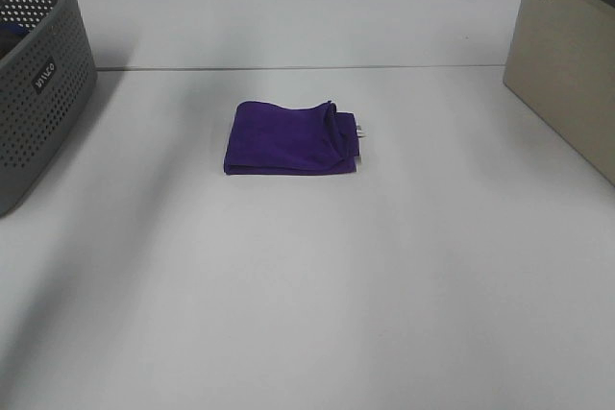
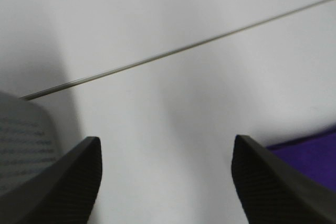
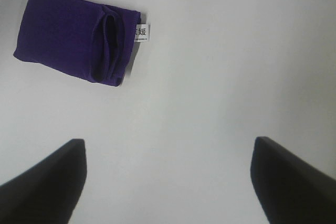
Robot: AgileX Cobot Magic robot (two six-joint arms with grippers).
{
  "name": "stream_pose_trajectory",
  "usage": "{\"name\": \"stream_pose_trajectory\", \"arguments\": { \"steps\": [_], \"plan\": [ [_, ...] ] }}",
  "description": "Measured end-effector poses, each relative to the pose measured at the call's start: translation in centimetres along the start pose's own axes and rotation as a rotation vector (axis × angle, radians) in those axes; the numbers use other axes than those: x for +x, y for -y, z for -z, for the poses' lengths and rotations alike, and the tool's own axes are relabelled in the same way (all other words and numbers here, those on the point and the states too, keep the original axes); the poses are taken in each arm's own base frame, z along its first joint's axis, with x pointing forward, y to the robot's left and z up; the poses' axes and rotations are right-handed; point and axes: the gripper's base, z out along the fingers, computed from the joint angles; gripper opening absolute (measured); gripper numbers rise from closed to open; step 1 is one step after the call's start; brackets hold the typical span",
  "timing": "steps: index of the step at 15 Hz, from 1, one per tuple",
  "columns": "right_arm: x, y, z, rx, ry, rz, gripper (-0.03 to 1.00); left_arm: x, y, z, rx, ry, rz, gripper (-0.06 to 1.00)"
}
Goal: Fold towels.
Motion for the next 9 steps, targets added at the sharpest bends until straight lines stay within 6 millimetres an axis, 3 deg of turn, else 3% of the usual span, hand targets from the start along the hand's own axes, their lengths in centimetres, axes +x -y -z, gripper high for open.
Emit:
{"name": "stream_pose_trajectory", "arguments": {
  "steps": [3, 4, 7, 8, 9],
  "plan": [
    [0.0, 0.3, 0.6, 0.009, 0.013, -0.011, 0.83, -0.7, -2.6, 2.3, 0.034, 0.038, 0.067, 0.64],
    [0.3, 1.1, 2.3, 0.047, 0.044, -0.036, 0.83, -0.5, -4.6, 4.0, 0.035, 0.035, 0.089, 0.64],
    [3.7, 0.3, 6.9, 0.108, 0.085, -0.025, 0.83, 3.2, -8.3, 8.0, -0.014, -0.097, 0.125, 0.64],
    [4.7, 0.0, 8.0, 0.113, 0.094, -0.023, 0.83, 4.2, -8.5, 9.2, -0.019, -0.12, 0.127, 0.64],
    [6.8, -0.6, 9.9, 0.118, 0.117, -0.019, 0.83, 6.1, -8.5, 11.7, -0.023, -0.154, 0.127, 0.64]
  ]
}}
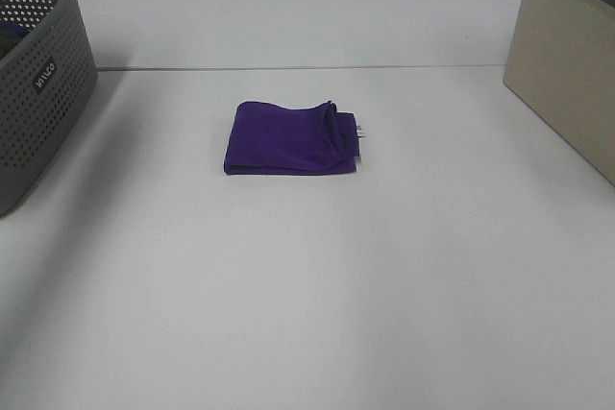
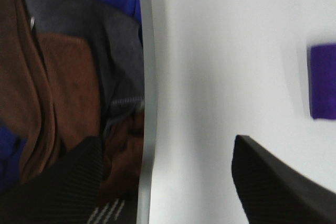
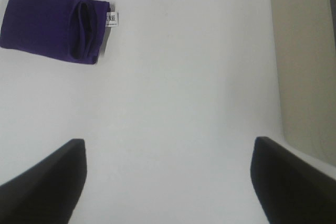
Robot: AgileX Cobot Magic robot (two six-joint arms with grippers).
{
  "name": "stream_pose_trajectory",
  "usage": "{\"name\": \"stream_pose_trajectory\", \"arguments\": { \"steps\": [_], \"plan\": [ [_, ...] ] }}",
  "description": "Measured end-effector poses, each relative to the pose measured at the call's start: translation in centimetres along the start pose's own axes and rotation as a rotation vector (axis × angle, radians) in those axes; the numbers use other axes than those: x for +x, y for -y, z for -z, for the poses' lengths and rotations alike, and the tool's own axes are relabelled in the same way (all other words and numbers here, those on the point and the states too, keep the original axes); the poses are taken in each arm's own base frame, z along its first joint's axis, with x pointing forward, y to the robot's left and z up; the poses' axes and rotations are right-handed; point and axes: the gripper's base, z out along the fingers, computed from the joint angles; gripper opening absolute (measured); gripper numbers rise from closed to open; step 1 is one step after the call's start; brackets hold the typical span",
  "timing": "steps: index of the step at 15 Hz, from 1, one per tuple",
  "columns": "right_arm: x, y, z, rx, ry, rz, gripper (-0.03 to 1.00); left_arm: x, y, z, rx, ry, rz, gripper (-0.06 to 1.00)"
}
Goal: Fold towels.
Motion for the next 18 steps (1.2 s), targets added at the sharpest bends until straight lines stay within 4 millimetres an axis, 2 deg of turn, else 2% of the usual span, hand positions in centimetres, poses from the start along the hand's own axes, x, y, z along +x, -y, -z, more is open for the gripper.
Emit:
{"name": "stream_pose_trajectory", "arguments": {
  "steps": [1, 4, 5, 6, 7, 10, 11, 12, 13, 15, 17, 18],
  "plan": [
    [2.2, -0.5, 2.9, 0.002, 0.045, 0.004, 0.83, 2.8, 0.0, 2.7, -0.004, -0.017, -0.004, 0.64],
    [9.8, -1.6, 8.7, 0.004, 0.156, 0.017, 0.83, 11.1, 0.0, 9.9, -0.029, 0.062, -0.007, 0.64],
    [12.3, -1.9, 10.1, 0.006, 0.198, 0.021, 0.83, 14.1, 0.0, 11.8, -0.04, 0.123, 0.001, 0.64],
    [13.7, -2.1, 10.7, 0.006, 0.221, 0.024, 0.83, 15.6, 0.0, 12.6, -0.041, 0.148, 0.009, 0.64],
    [18.8, -2.4, 12.3, 0.01, 0.303, 0.024, 0.83, 21.2, 0.1, 14.6, -0.051, 0.259, 0.006, 0.64],
    [25.1, -2.1, 12.1, 0.066, 0.38, 0.011, 0.83, 29.2, 0.0, 15.7, -0.095, 0.404, -0.002, 0.64],
    [27.0, -1.8, 11.6, 0.105, 0.4, 0.019, 0.83, 30.5, 0.0, 15.7, -0.105, 0.428, -0.009, 0.64],
    [28.7, -1.5, 11.0, 0.136, 0.42, 0.025, 0.83, 32.7, 0.0, 15.7, -0.116, 0.472, -0.015, 0.64],
    [29.5, -1.4, 10.8, 0.149, 0.437, 0.03, 0.83, 34.8, 0.0, 15.6, -0.128, 0.524, -0.026, 0.64],
    [32.3, -1.2, 9.2, 0.17, 0.485, 0.055, 0.83, 38.1, 0.0, 15.1, -0.14, 0.617, -0.027, 0.64],
    [33.6, -1.1, 7.6, 0.164, 0.487, 0.063, 0.83, 40.1, 0.2, 14.3, -0.129, 0.65, -0.011, 0.64],
    [33.4, -1.1, 6.5, 0.155, 0.486, 0.109, 0.83, 40.4, 0.4, 13.6, -0.102, 0.619, -0.003, 0.64]
  ]
}}
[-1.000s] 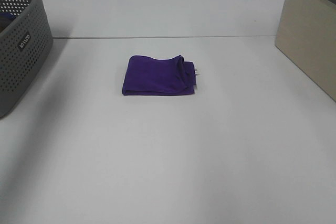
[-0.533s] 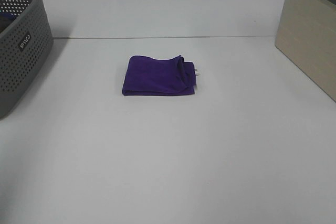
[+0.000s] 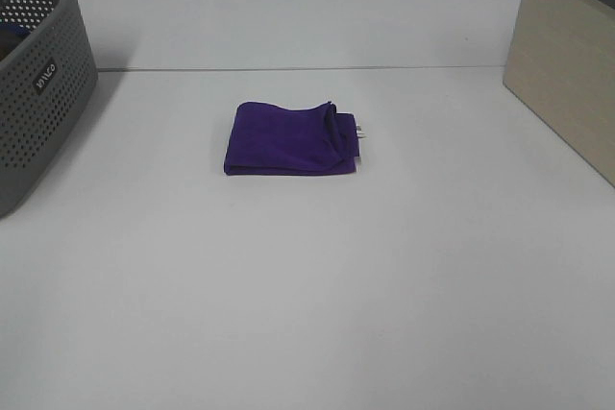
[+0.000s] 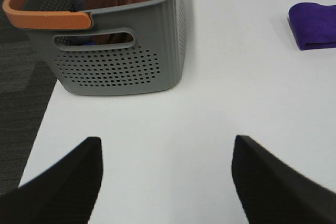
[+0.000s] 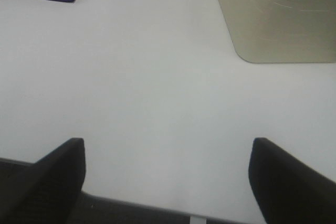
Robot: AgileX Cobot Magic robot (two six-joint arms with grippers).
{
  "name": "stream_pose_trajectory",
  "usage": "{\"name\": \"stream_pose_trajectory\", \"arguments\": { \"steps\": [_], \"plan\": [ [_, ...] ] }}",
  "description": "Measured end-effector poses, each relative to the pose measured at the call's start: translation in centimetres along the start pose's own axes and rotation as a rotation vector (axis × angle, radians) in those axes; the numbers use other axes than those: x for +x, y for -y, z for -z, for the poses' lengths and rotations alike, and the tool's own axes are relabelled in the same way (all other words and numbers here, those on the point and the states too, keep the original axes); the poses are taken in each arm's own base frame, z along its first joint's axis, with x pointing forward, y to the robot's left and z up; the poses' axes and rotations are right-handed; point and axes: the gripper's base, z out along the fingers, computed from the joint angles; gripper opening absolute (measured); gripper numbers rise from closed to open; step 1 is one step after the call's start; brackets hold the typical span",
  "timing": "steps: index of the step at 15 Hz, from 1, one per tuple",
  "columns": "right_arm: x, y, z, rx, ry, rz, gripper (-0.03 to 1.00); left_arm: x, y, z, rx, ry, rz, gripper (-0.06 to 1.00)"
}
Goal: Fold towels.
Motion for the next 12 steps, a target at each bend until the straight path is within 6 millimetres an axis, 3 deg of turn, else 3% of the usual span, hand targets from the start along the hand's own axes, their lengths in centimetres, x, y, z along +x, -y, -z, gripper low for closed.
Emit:
{"name": "stream_pose_trajectory", "arguments": {
  "steps": [3, 12],
  "plan": [
    [-0.67, 0.1, -0.46, 0.013, 0.093, 0.027, 0.83, 0.08, 0.14, -0.05, 0.014, -0.004, 0.0, 0.64],
    [-0.35, 0.1, -0.89, 0.099, 0.063, -0.012, 0.83, 0.07, 0.58, -0.03, 0.034, -0.005, 0.037, 0.64]
  ]
}}
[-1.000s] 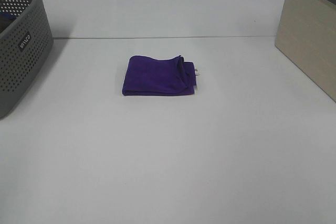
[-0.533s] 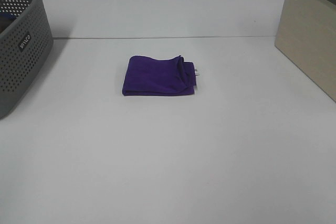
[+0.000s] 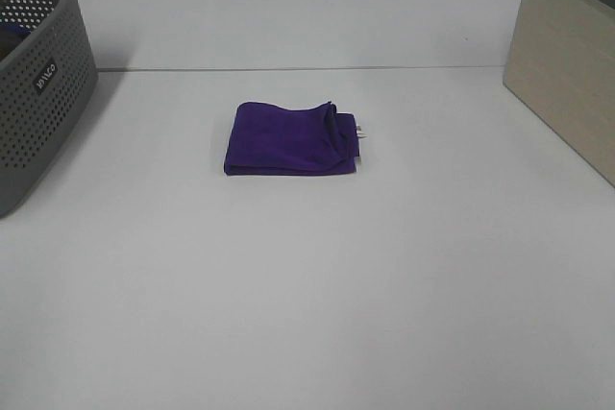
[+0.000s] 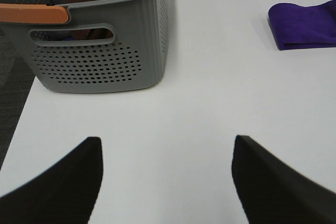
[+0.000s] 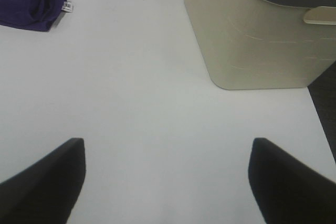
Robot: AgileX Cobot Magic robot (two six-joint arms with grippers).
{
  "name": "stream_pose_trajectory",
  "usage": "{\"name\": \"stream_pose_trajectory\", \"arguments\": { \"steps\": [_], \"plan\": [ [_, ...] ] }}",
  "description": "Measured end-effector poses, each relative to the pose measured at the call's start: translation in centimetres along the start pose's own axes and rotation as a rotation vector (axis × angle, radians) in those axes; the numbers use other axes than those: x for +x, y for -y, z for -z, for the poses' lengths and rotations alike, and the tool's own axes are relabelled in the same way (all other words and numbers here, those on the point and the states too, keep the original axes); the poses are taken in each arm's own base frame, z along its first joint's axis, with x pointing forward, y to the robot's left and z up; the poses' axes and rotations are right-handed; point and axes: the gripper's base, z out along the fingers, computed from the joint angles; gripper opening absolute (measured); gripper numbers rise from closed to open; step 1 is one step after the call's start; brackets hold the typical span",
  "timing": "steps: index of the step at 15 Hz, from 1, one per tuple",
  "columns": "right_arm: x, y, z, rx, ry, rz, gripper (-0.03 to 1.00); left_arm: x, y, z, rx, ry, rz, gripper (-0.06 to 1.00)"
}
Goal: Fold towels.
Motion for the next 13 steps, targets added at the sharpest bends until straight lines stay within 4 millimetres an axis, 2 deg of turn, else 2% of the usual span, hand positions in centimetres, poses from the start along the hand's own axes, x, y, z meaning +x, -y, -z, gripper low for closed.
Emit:
{"name": "stream_pose_trajectory", "arguments": {
  "steps": [13],
  "plan": [
    [0.0, 0.0, 0.0, 0.01, -0.001, -0.004, 0.83, 0.0, 0.02, 0.01, -0.023, -0.001, 0.011, 0.64]
  ]
}}
